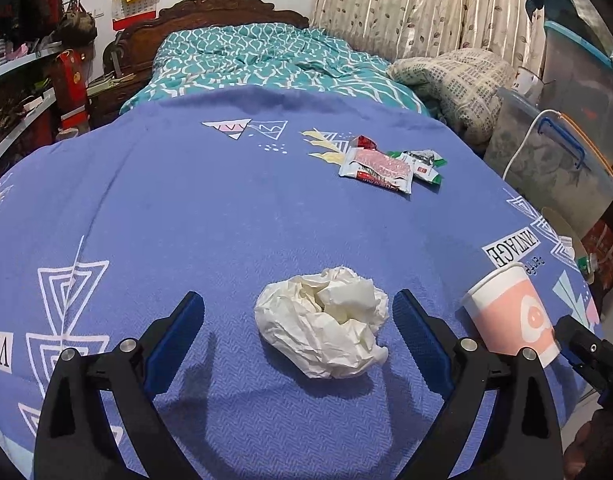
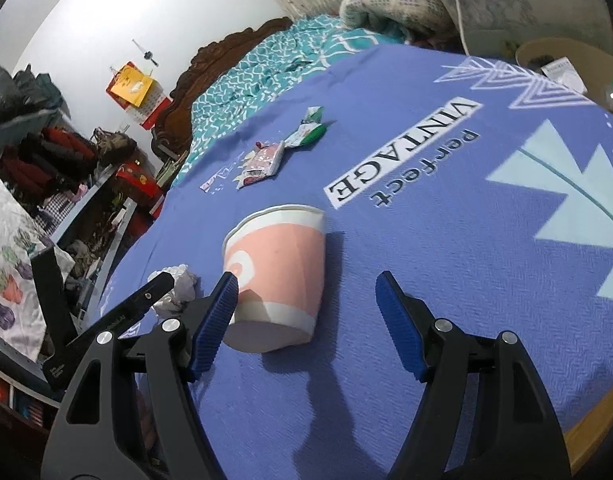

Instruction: Collect trash

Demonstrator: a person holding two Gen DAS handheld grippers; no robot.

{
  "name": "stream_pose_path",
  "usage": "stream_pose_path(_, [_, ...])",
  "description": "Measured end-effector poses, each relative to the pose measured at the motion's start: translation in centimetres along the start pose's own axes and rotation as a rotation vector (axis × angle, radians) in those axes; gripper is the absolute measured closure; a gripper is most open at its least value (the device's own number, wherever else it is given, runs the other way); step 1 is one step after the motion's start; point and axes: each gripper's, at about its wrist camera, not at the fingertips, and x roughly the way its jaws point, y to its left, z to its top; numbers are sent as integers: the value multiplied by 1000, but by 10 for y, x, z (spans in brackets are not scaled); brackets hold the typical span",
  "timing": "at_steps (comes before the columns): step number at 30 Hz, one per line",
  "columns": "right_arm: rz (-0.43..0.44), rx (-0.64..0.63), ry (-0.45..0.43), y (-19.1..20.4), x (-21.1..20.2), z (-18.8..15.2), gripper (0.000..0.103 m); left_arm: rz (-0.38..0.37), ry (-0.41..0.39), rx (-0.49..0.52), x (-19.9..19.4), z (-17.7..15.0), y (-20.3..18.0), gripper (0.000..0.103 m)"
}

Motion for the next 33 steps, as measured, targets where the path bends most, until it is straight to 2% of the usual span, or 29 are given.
stream_pose_path(10, [11, 40, -6, -14, -3, -4, 29, 9, 10, 30, 3, -1, -6, 12])
stream_pose_path(13, [26, 16, -13, -11, -4, -5, 22, 0, 10, 18, 2, -1, -5, 12])
stream_pose_path(17, [117, 26, -50, -8, -10, -6, 7, -13, 41, -2, 8, 0, -2, 12])
stream_pose_path(19, [140, 11, -61, -3, -11, -7, 3, -18, 45, -21, 8, -1, 1, 12])
stream_pose_path(24, [122, -49, -86, 3, -10, -14, 3, -37, 44, -69, 8, 0, 9, 10])
stream_pose_path(30, [121, -83, -63, 3, -5, -15, 3, -66, 46, -116, 5, 0, 20, 9])
stream_pose_path(33, [115, -111, -45, 4, -3, -16, 3, -43, 78, -124, 2, -3, 31, 9])
